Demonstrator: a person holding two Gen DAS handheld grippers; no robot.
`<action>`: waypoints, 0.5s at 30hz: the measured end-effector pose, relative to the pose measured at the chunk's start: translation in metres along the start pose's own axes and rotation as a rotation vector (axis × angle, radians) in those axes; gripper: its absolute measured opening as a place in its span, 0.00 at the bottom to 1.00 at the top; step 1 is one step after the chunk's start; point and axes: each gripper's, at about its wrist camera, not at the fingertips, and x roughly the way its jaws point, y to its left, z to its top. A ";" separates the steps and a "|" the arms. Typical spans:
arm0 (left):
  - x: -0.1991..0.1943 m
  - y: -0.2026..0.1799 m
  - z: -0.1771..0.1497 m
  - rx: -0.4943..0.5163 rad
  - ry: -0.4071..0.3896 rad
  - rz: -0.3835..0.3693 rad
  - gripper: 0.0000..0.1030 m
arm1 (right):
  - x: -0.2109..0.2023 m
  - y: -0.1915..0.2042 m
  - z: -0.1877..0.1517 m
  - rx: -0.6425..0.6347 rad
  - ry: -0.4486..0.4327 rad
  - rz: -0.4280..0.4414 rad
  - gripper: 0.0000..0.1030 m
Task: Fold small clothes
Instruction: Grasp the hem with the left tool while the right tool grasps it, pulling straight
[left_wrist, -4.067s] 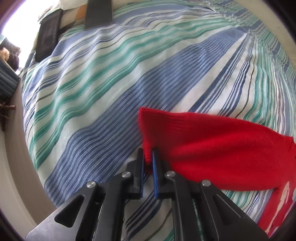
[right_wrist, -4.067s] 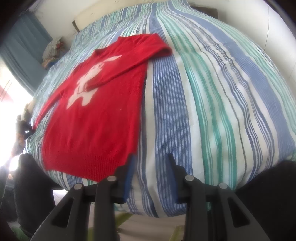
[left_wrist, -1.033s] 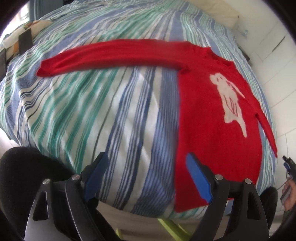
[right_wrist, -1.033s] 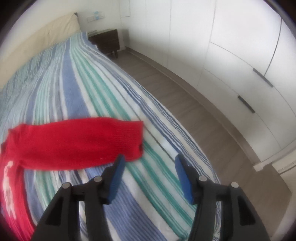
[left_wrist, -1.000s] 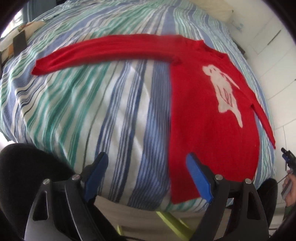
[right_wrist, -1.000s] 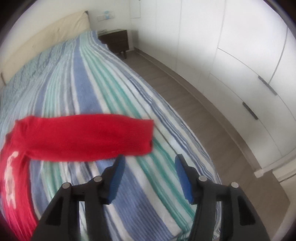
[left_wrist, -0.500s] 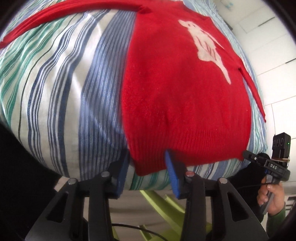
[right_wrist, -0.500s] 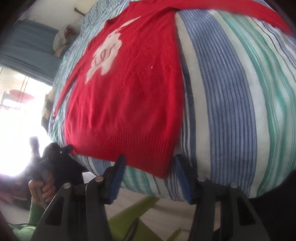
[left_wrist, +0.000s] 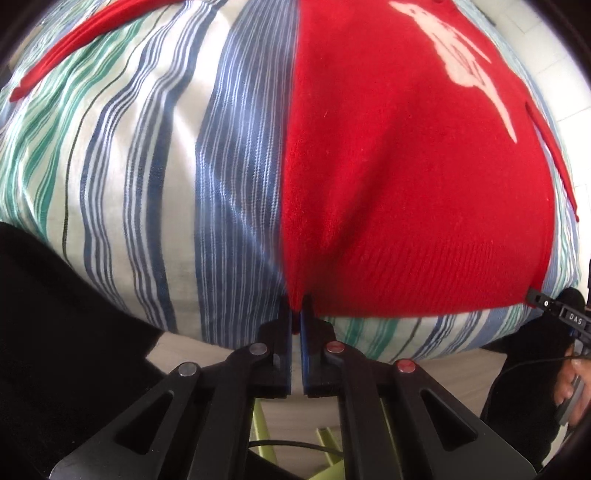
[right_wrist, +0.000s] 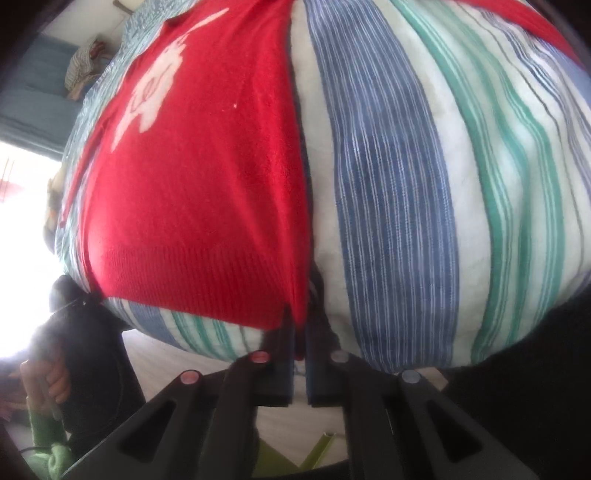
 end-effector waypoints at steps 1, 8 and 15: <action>0.003 -0.001 0.003 -0.010 -0.002 0.001 0.02 | 0.003 0.000 0.003 0.003 -0.002 -0.006 0.03; 0.008 -0.014 0.009 -0.025 -0.011 0.008 0.08 | 0.006 0.002 0.008 0.004 -0.014 -0.017 0.04; -0.036 0.009 -0.017 -0.043 -0.077 0.009 0.66 | -0.022 0.008 -0.005 -0.021 -0.054 -0.092 0.44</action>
